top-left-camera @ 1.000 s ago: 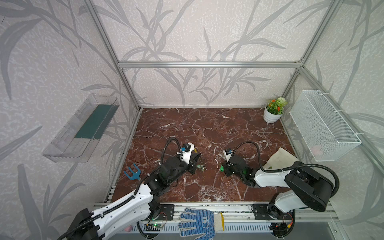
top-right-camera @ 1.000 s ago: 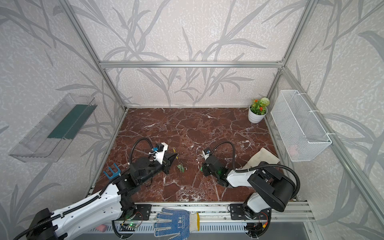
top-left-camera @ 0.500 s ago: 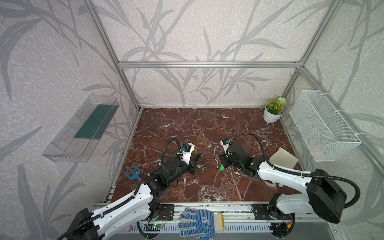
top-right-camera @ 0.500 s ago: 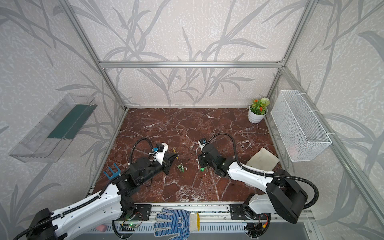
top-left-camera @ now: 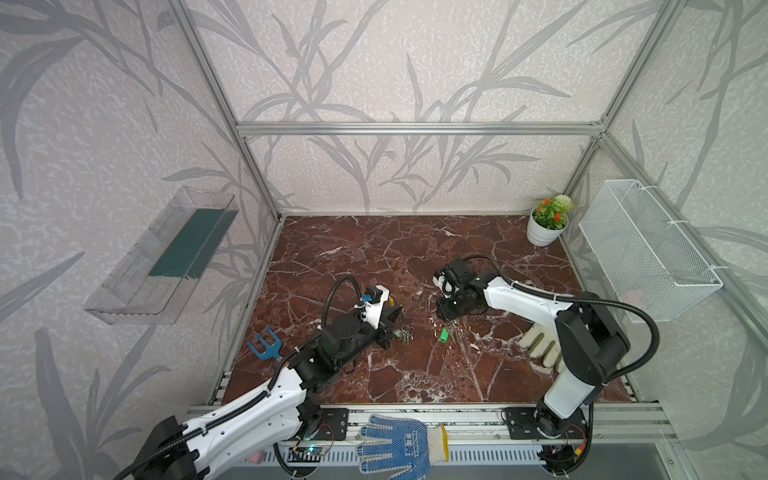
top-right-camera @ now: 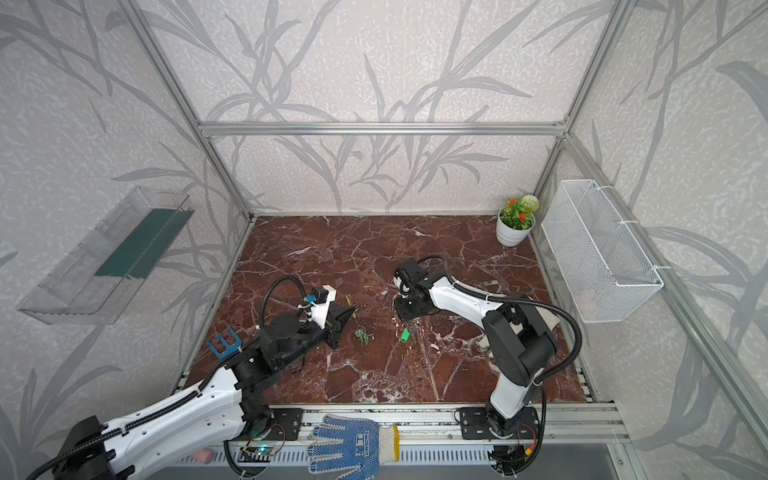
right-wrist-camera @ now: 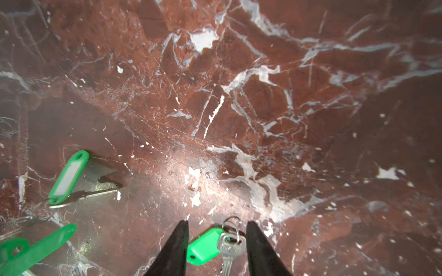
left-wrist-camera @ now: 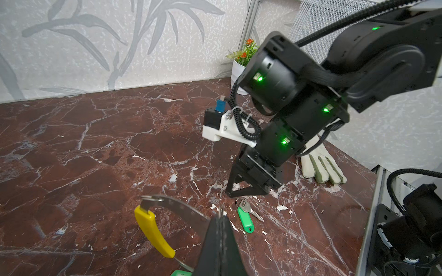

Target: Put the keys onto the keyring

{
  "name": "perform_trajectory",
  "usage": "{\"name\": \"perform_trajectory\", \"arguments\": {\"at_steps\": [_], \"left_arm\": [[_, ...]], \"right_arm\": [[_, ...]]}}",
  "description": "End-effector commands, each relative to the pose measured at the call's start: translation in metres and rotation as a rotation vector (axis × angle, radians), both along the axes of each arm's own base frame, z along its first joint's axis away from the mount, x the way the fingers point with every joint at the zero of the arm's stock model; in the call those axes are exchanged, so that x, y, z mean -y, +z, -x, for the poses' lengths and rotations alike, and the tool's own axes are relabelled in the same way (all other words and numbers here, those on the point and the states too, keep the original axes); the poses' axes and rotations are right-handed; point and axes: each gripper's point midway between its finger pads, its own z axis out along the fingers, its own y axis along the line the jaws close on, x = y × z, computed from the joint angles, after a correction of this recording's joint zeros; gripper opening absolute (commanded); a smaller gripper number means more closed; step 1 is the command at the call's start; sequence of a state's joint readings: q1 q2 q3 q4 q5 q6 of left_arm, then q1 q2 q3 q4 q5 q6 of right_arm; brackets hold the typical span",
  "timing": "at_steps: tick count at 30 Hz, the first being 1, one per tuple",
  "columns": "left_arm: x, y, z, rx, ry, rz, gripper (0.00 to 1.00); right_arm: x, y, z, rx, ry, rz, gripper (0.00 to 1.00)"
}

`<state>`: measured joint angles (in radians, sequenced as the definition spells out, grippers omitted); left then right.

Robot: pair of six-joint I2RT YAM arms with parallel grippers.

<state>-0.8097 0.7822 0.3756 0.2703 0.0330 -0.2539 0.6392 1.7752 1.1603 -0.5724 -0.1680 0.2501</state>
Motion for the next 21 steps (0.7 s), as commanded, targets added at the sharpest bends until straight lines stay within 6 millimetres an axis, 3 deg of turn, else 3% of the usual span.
{"name": "perform_trajectory", "arguments": {"at_steps": [1,14,21], "left_arm": [[0.003,0.024,-0.001,0.057,-0.010,0.042,0.00],[0.004,0.023,-0.001,0.056,-0.010,0.035,0.00],[0.005,0.022,-0.001,0.053,-0.013,0.035,0.00]], "right_arm": [[0.011,-0.010,0.022,-0.142,0.037,0.075,0.41],[0.014,-0.023,0.021,-0.257,0.084,0.150,0.41],[0.011,-0.030,0.023,-0.304,0.096,0.141,0.37]]}}
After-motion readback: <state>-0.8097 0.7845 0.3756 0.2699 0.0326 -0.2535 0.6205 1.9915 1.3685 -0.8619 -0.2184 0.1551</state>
